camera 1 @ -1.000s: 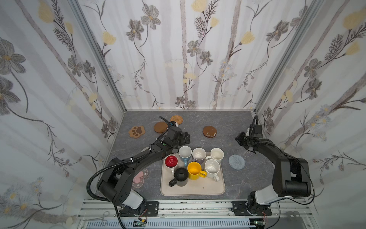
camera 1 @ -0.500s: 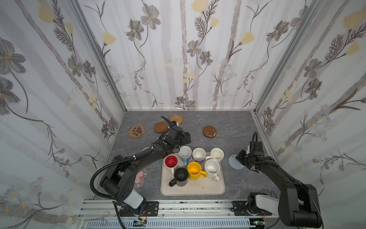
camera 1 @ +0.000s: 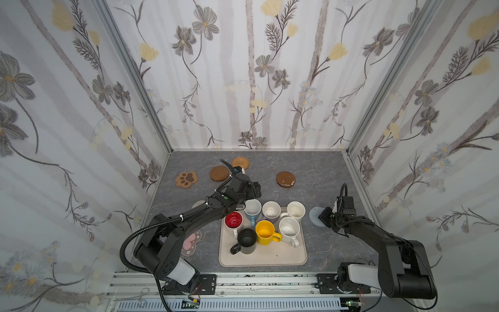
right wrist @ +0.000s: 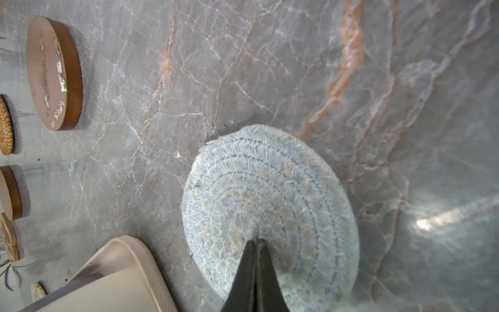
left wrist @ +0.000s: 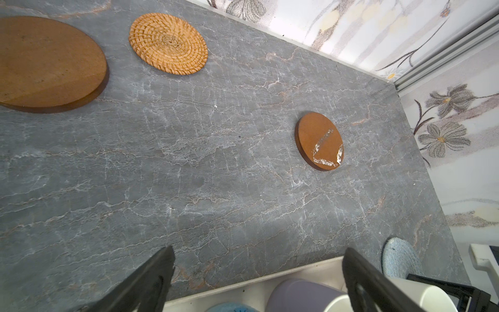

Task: Place cups on coasters
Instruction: Move the coaster to the middle-right of the table.

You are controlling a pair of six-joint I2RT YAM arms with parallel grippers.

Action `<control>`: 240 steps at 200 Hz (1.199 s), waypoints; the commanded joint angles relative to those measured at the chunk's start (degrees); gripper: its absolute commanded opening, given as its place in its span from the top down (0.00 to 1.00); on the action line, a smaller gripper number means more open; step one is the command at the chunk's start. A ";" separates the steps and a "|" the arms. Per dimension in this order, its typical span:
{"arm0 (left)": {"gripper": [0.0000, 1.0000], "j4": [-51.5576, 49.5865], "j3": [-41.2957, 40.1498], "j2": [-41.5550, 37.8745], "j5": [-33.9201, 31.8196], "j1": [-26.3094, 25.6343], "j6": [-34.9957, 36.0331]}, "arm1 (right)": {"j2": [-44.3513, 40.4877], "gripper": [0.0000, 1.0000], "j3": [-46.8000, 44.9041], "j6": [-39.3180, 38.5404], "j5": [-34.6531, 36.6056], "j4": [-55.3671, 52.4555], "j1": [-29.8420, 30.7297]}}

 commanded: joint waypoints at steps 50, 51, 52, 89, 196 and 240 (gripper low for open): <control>0.00 1.07 -0.58 -1.61 -2.80 0.35 1.49 | 13.74 1.00 12.21 -0.95 2.88 -0.30 -0.55; 0.00 1.07 -0.60 -1.58 -2.81 0.34 1.45 | 13.87 1.00 12.40 -1.05 2.89 -0.32 -0.55; 0.00 1.07 -0.61 -1.57 -2.82 0.34 1.48 | 14.02 1.00 12.63 -1.15 2.89 -0.37 -0.55; 0.00 1.01 -0.56 -1.30 -2.74 1.51 1.56 | 20.88 1.00 21.86 -3.06 4.00 -2.93 -1.23; 0.00 0.29 3.61 2.38 -0.49 4.06 1.36 | 33.44 1.00 45.64 -6.82 4.20 -12.44 -2.48; 0.00 -0.16 9.07 6.52 -0.58 4.35 2.37 | 26.38 1.00 38.55 -5.60 2.25 -10.81 -2.31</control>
